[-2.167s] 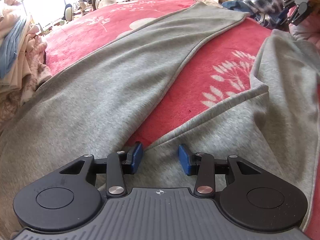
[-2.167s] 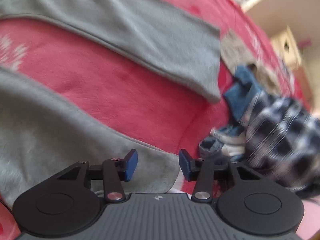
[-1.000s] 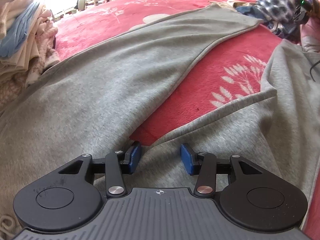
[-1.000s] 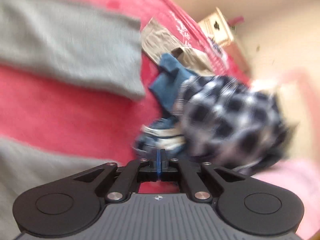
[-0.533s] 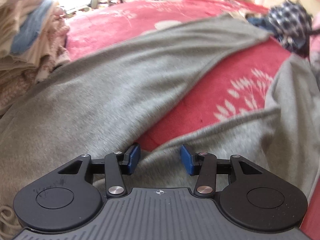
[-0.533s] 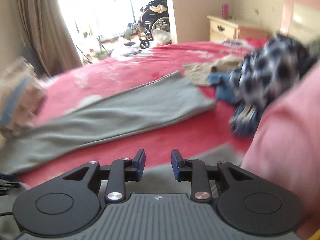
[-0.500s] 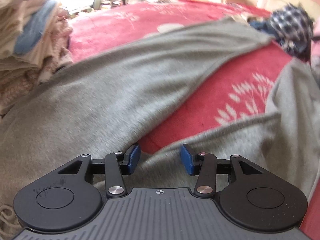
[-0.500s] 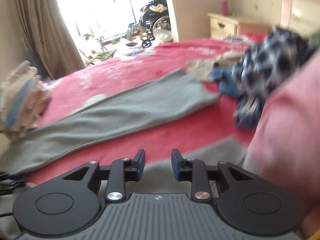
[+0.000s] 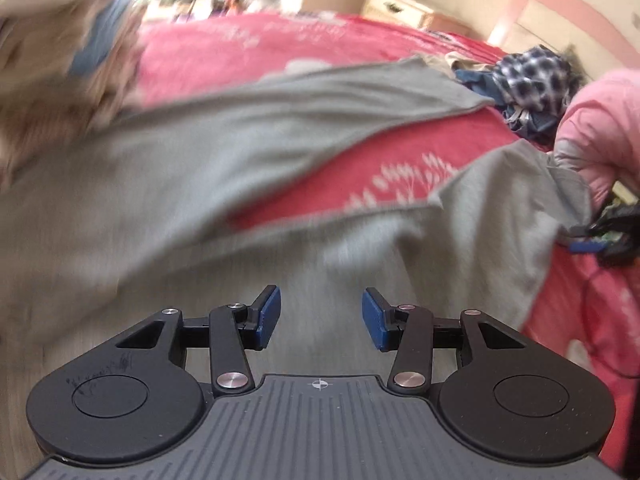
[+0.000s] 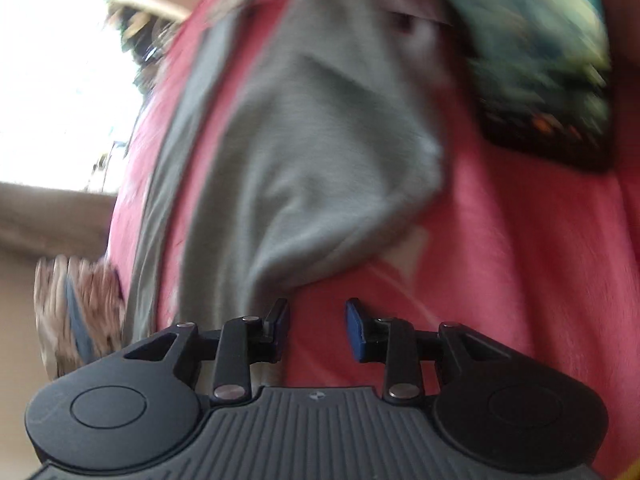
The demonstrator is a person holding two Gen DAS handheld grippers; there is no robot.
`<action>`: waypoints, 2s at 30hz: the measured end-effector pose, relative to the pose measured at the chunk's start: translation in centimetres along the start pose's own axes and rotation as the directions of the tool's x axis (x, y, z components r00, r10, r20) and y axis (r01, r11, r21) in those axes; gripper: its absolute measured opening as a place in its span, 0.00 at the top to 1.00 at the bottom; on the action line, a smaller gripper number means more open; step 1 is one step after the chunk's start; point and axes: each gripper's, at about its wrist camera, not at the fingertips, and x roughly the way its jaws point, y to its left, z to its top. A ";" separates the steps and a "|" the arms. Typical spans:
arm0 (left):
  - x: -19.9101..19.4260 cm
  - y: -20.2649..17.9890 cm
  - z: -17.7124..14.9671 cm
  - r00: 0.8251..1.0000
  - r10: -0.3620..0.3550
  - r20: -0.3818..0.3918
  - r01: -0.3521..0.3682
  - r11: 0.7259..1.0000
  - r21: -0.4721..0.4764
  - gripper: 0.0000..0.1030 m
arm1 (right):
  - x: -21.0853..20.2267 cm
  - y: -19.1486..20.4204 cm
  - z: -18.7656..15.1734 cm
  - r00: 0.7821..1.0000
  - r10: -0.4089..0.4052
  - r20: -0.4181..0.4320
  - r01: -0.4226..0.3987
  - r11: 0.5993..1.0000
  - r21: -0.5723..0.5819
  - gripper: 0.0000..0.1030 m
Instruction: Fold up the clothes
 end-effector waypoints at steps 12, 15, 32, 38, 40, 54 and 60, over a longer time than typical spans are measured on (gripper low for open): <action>-8.0 7.6 -13.3 0.996 0.059 -0.071 -0.088 0.840 -0.535 0.56 | 0.2 -1.0 -1.5 0.980 0.008 0.201 -0.042 0.985 0.167 0.72; -8.2 9.0 -15.7 0.998 0.064 -0.022 -0.064 0.763 -0.643 0.56 | 0.3 -1.1 -1.9 0.975 0.008 0.222 -0.051 0.980 0.192 0.72; -5.4 10.8 -17.7 0.959 0.198 0.203 0.042 0.610 -0.792 0.57 | 1.3 -2.5 -2.7 0.946 0.006 0.325 -0.081 0.972 0.219 0.72; -5.6 10.0 -17.0 0.947 0.250 0.203 0.020 0.583 -0.812 0.92 | 1.1 -2.4 -2.4 0.945 0.005 0.327 -0.075 0.977 0.200 0.72; -6.0 9.8 -16.2 0.950 0.260 0.171 -0.011 0.578 -0.816 0.97 | 0.9 -2.4 -2.5 0.944 -0.001 0.330 -0.065 0.980 0.188 0.72; -6.3 11.2 -16.8 0.971 0.219 0.092 -0.041 0.534 -0.844 0.92 | 0.2 -2.5 -2.9 0.931 -0.017 0.365 -0.052 0.983 0.177 0.69; -6.5 12.0 -17.8 0.967 0.217 0.132 0.012 0.479 -0.878 0.79 | 0.6 -2.4 -2.6 0.916 -0.011 0.401 -0.070 0.980 0.187 0.64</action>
